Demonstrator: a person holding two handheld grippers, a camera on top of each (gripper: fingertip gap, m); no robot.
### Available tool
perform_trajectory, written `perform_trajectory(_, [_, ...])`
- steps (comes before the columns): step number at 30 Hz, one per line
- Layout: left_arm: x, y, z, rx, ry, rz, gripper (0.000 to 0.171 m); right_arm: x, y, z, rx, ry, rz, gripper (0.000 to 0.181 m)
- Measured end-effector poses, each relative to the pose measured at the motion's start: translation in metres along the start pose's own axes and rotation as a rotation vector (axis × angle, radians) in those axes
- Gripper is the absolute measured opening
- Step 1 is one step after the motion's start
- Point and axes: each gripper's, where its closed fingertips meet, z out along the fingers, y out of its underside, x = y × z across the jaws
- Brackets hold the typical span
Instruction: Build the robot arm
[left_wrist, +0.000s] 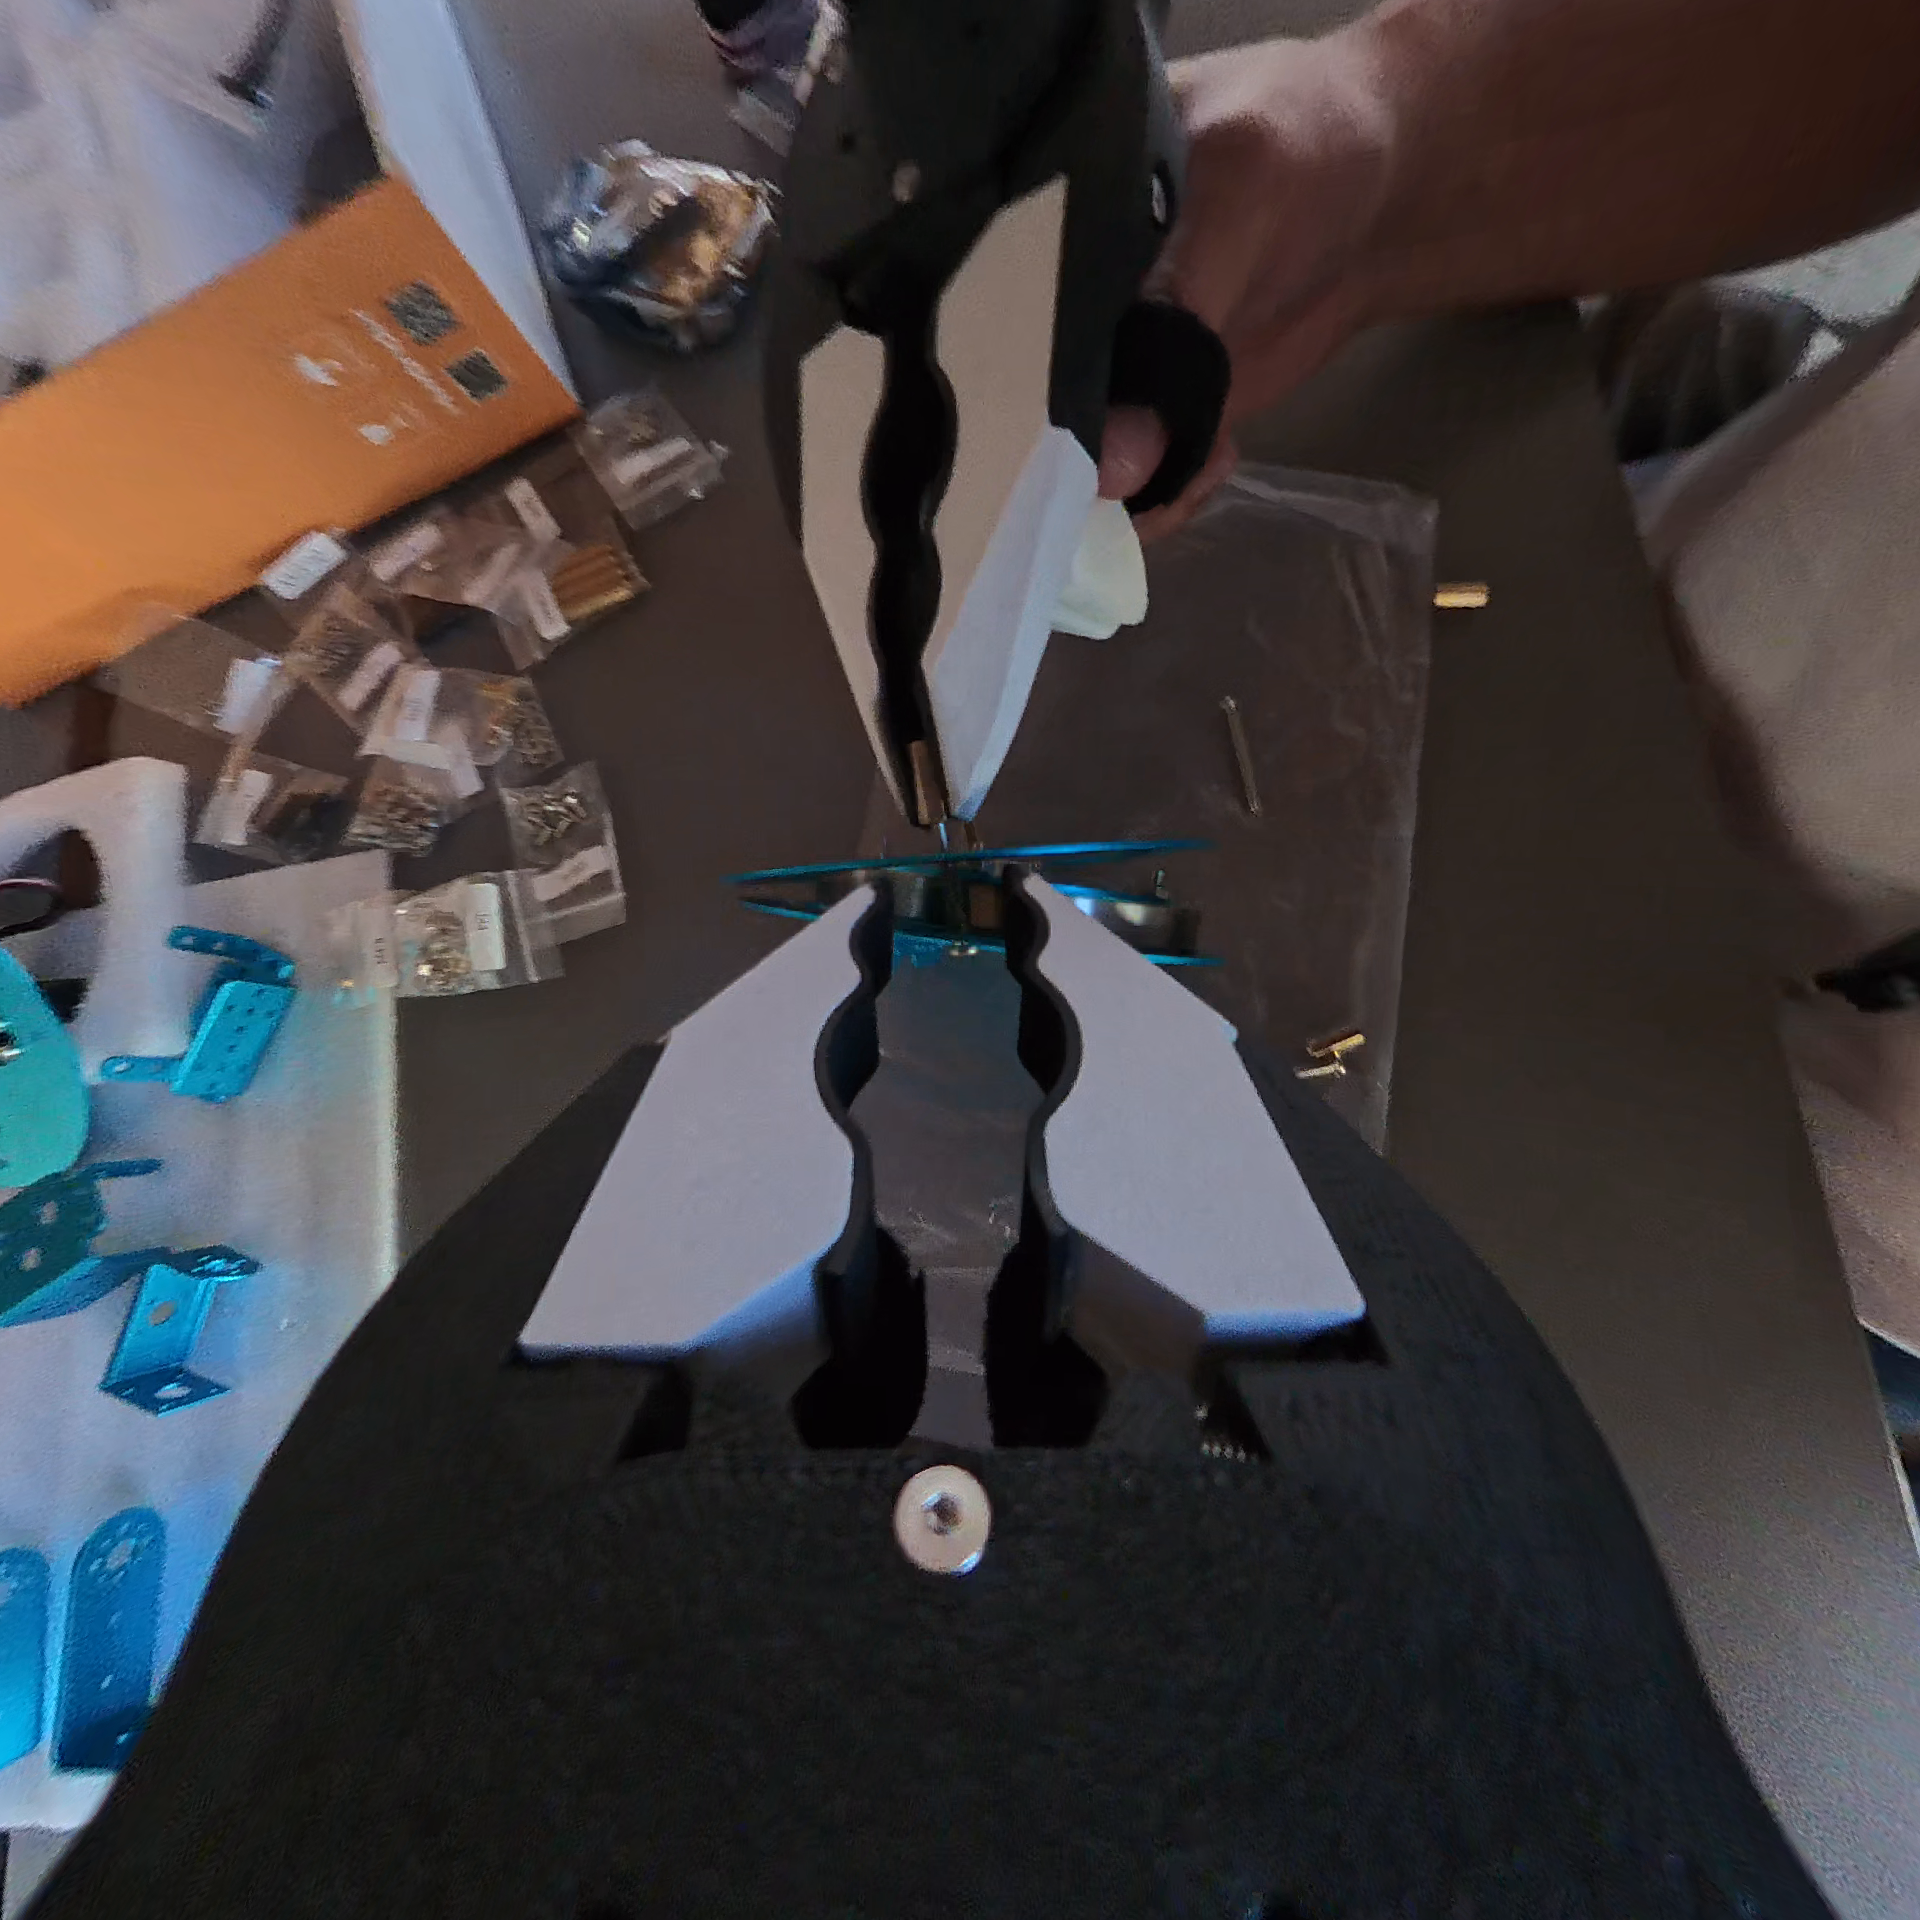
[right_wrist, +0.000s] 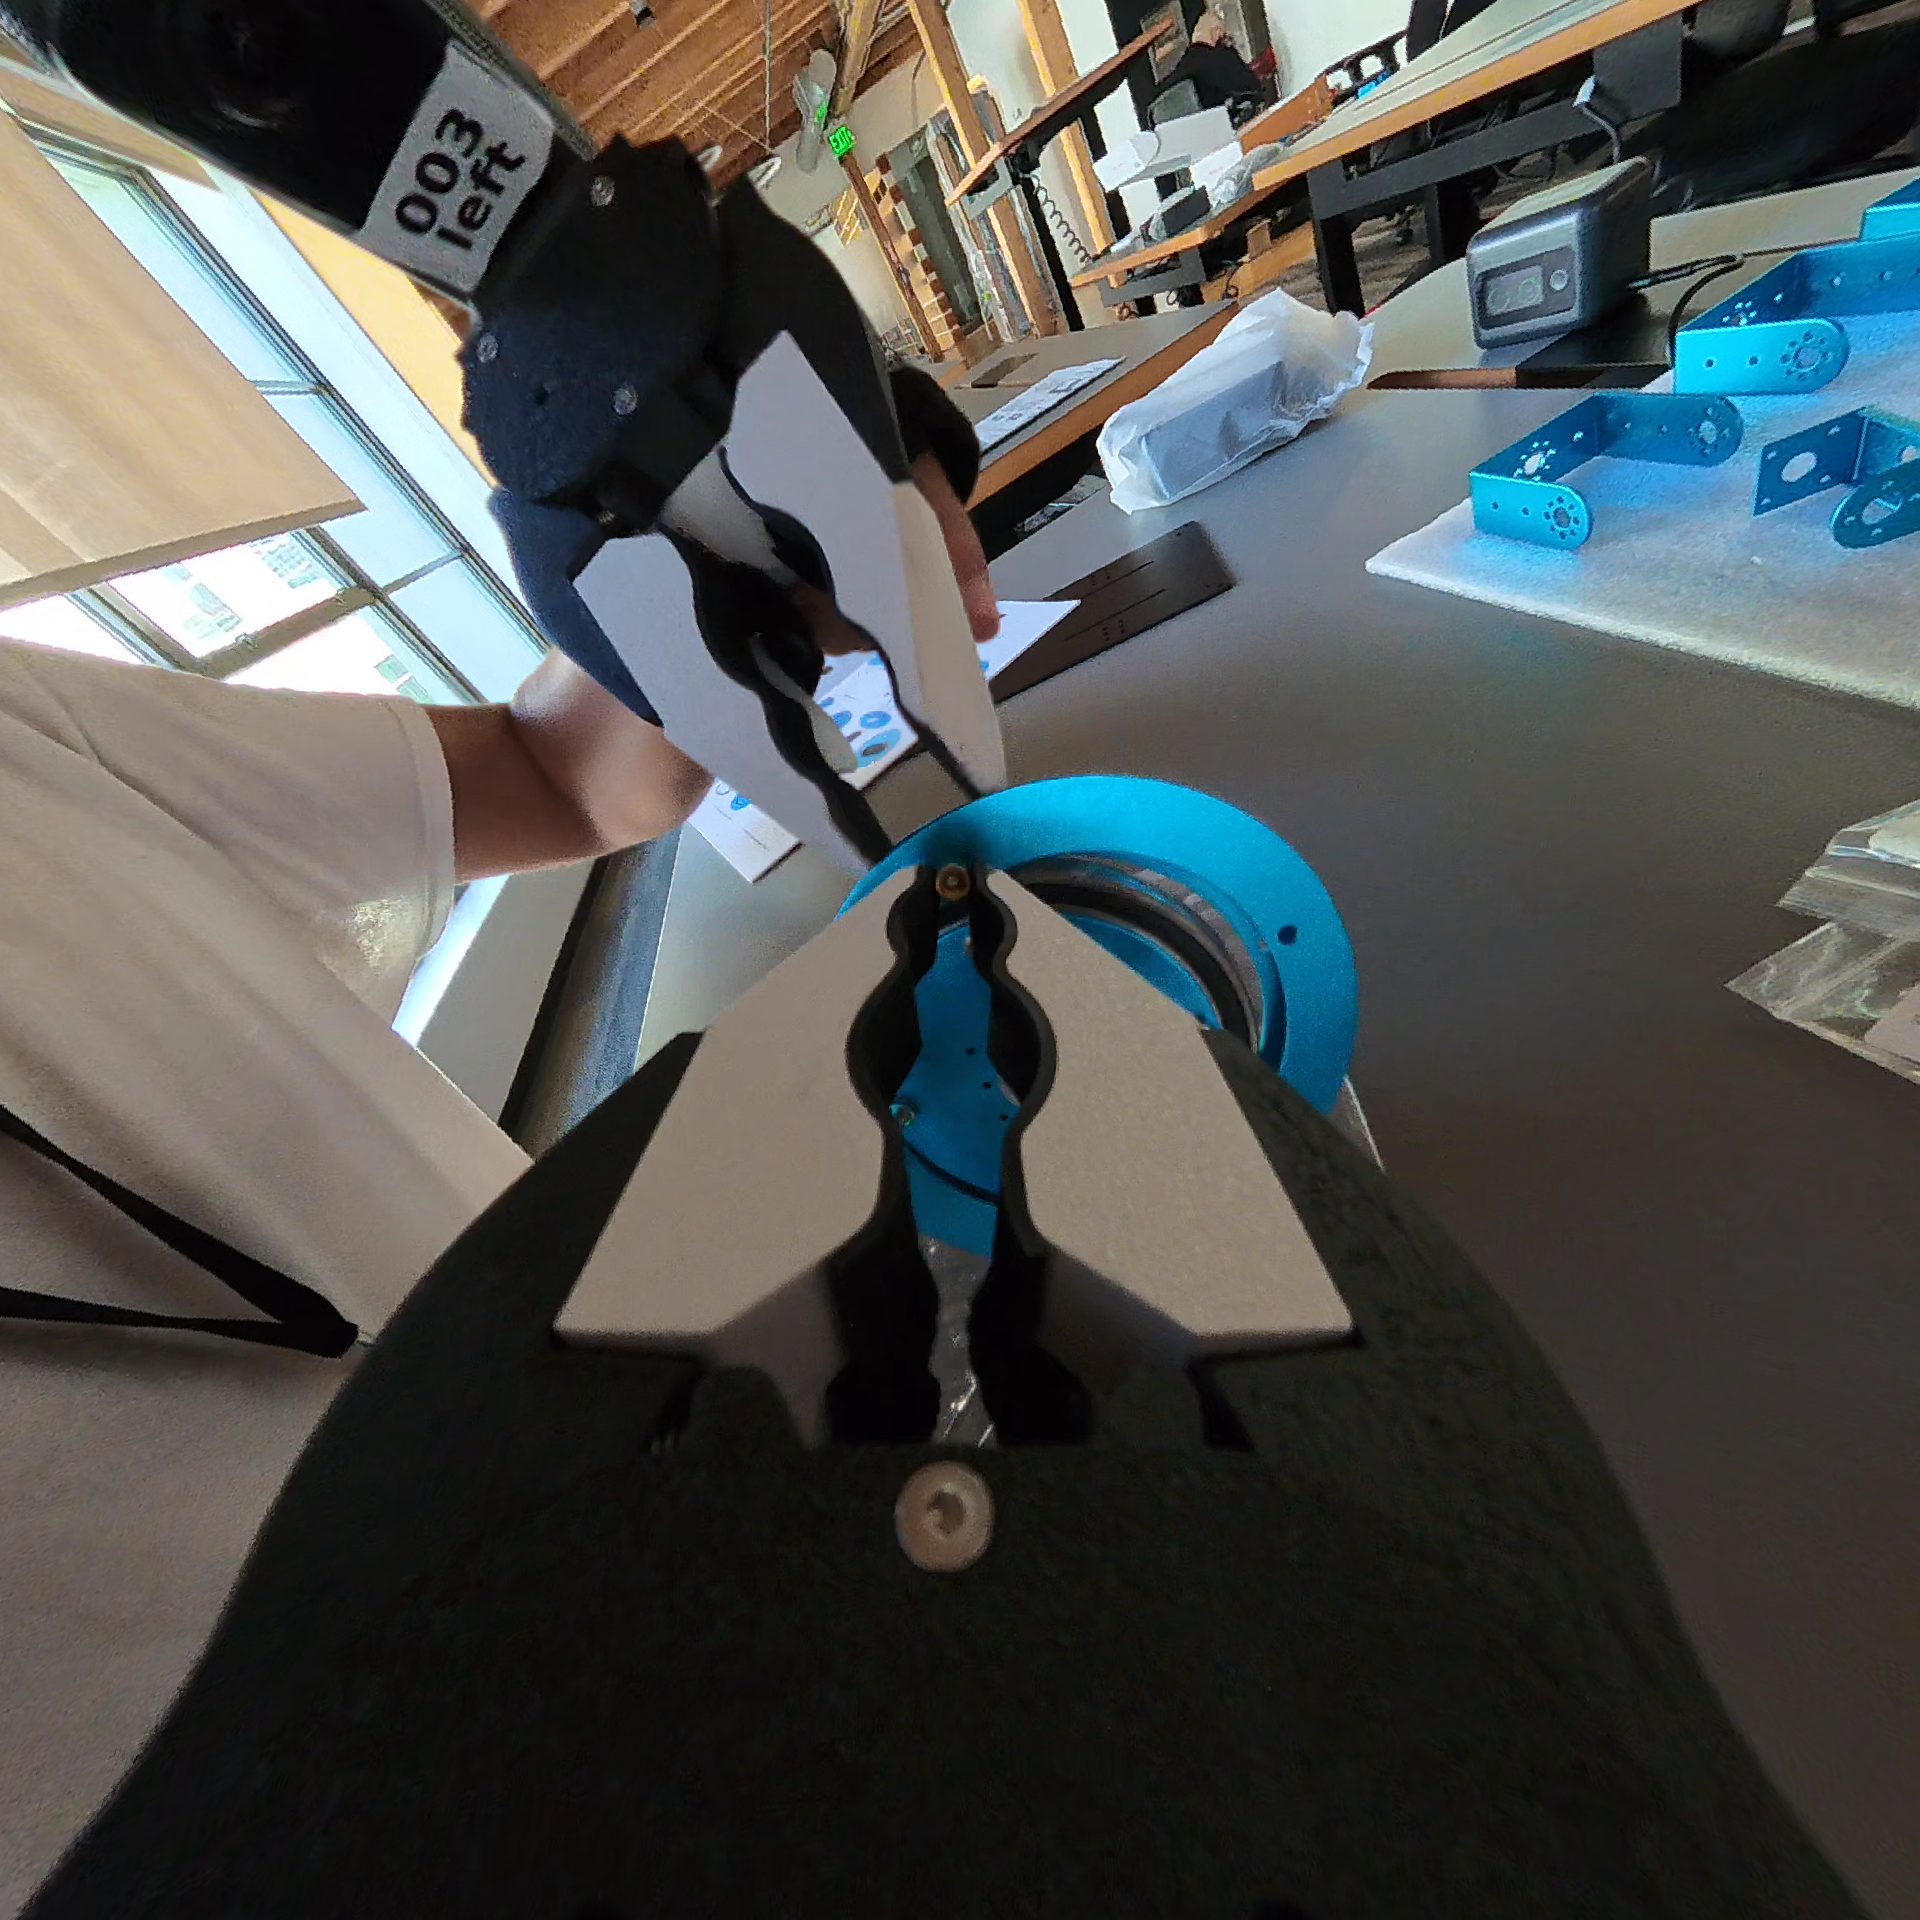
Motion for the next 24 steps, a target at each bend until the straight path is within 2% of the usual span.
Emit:
perform_trajectory(6, [0.002, -0.001, 0.006, -0.089, 0.164, -0.007, 0.017, 0.002, -0.001, -0.002, 0.007, -0.023, 0.018, 0.003])
perform_trajectory(9, [0.004, -0.003, 0.008, -0.108, 0.237, -0.01, 0.009, 0.003, -0.001, -0.006, 0.018, -0.051, 0.047, 0.004])
perform_trajectory(14, [0.0, -0.009, 0.014, -0.1, 0.304, -0.081, 0.004, 0.006, -0.001, -0.014, 0.04, -0.089, 0.086, 0.004])
perform_trajectory(18, [0.003, -0.012, 0.016, -0.07, 0.351, -0.065, 0.003, 0.004, 0.002, -0.018, 0.037, -0.125, 0.072, 0.004])
perform_trajectory(20, [0.006, -0.014, 0.017, -0.069, 0.366, -0.054, 0.003, 0.001, 0.005, -0.02, 0.018, -0.139, 0.021, 0.004])
perform_trajectory(24, [0.007, -0.017, 0.02, -0.037, 0.356, -0.042, 0.003, 0.002, 0.009, -0.025, -0.064, -0.036, -0.251, 0.004])
